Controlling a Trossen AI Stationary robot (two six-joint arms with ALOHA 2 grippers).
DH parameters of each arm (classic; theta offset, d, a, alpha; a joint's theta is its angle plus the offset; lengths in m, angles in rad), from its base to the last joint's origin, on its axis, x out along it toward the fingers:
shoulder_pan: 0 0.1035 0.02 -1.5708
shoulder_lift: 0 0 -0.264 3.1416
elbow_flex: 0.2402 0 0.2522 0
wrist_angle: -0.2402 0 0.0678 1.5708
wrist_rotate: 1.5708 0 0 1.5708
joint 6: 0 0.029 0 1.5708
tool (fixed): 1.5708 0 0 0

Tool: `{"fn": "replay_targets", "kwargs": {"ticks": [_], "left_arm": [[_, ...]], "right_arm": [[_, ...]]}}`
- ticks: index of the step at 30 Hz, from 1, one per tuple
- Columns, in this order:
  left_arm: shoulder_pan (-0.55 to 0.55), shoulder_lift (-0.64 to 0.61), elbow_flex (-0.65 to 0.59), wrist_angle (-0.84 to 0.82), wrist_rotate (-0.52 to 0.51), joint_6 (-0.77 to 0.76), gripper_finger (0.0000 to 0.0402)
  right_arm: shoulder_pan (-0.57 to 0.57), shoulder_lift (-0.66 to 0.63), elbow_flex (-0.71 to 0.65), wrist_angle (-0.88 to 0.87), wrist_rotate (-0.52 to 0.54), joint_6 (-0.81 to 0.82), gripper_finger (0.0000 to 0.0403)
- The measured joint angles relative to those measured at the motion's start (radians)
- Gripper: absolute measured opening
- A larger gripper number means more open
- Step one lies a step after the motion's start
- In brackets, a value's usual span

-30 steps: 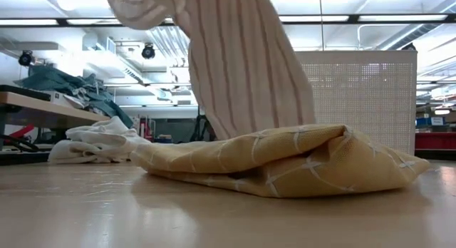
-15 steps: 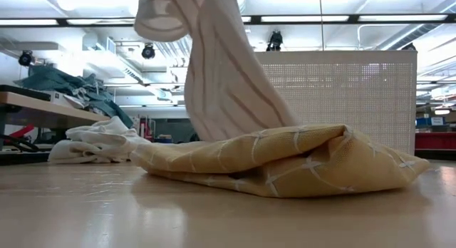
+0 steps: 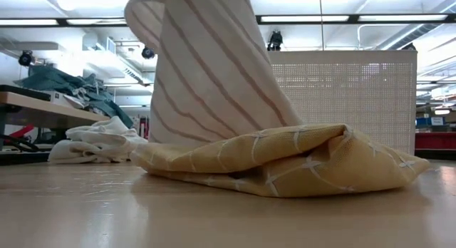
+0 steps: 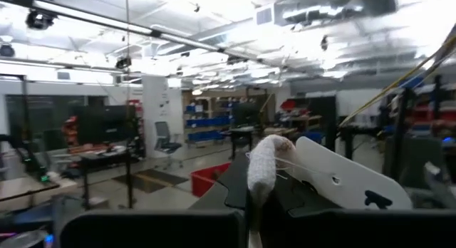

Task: Fold towel
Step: Fold the white kitchen towel

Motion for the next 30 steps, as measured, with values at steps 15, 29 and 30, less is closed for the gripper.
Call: {"fn": "replay_targets", "kwargs": {"ticks": [15,29,30], "left_arm": [[-0.007,0.028,0.0,-0.015,-0.002,-0.005,0.0],[-0.017,0.033,0.0,-0.053,0.025,-0.066,0.0],[-0.017,0.033,0.0,-0.053,0.025,-0.057,0.0]], "right_arm": [[-0.125,-0.025,0.029,-0.391,0.058,0.384,0.017],[-0.198,-0.041,0.034,-0.342,-0.529,0.311,0.0169],[-0.193,-0.041,0.034,-0.341,-0.558,0.319,0.0169]]}}
